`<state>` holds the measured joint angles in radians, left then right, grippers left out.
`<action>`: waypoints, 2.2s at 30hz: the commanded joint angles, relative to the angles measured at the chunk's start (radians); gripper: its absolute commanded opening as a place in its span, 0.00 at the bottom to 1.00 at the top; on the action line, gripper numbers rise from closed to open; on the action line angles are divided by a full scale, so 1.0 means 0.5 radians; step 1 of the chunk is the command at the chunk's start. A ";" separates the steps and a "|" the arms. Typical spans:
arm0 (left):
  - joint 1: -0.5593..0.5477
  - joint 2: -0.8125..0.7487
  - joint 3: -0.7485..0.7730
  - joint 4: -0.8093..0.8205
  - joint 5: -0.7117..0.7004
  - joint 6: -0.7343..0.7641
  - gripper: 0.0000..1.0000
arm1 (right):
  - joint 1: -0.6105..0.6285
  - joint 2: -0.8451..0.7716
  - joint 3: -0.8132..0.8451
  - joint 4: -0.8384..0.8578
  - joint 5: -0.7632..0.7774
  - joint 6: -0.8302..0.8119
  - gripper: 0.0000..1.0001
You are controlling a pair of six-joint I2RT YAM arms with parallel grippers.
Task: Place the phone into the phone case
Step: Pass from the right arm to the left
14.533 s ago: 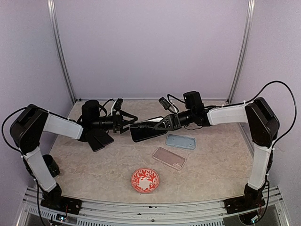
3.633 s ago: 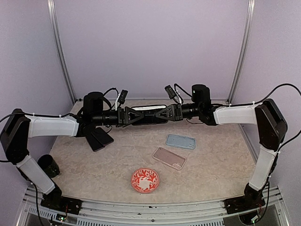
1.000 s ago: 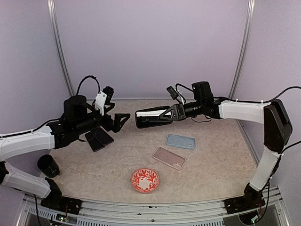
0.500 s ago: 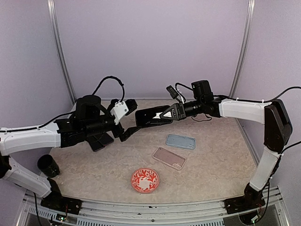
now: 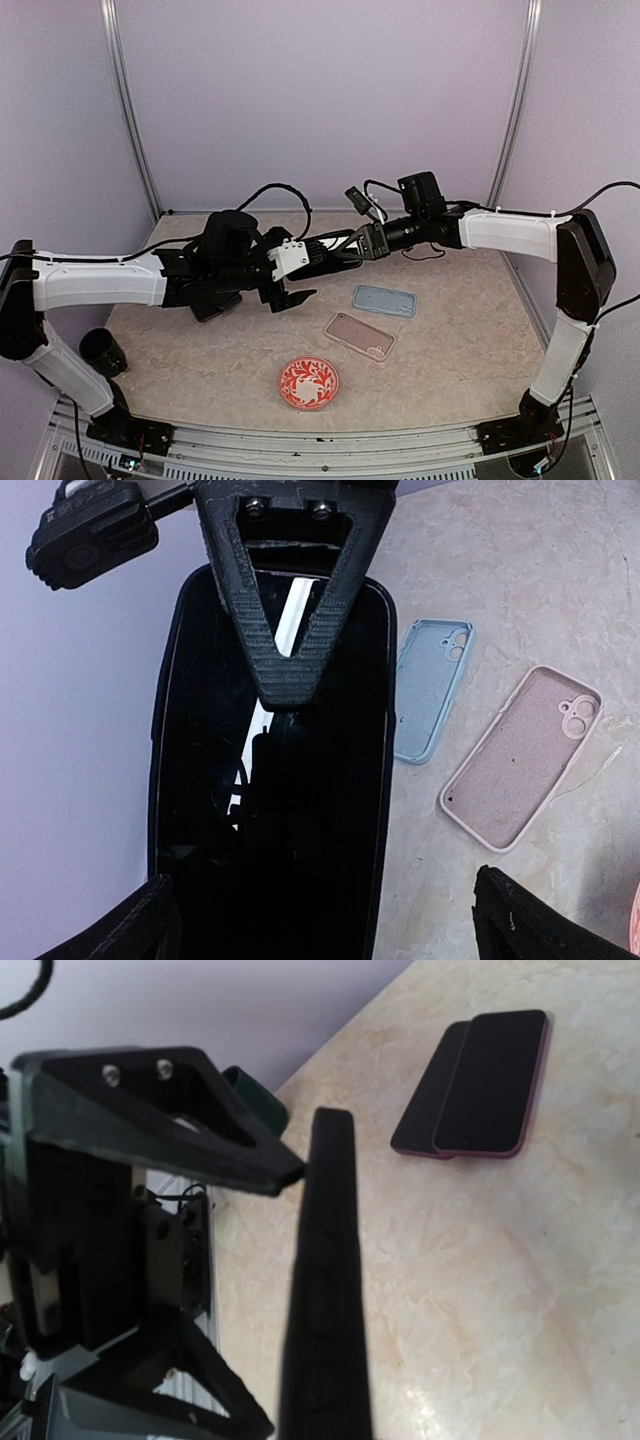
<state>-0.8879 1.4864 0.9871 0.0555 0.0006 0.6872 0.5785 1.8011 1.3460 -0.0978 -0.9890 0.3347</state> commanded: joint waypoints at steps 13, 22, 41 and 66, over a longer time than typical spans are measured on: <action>-0.041 0.158 0.133 0.120 -0.130 0.092 0.99 | 0.098 0.078 0.137 -0.042 -0.056 -0.100 0.00; -0.056 0.204 0.169 0.153 -0.083 0.102 0.99 | 0.145 0.139 0.188 -0.085 -0.058 -0.118 0.00; -0.062 0.255 0.206 0.009 -0.061 0.091 0.98 | 0.149 0.210 0.275 -0.126 -0.087 -0.120 0.00; -0.071 0.314 0.262 -0.085 -0.128 0.071 0.47 | 0.144 0.216 0.287 -0.109 -0.104 -0.097 0.00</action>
<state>-0.9115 1.6192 1.0893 0.0505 -0.0608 0.7303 0.6449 1.9171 1.4567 -0.1997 -0.9833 0.2825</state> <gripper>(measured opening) 0.782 0.089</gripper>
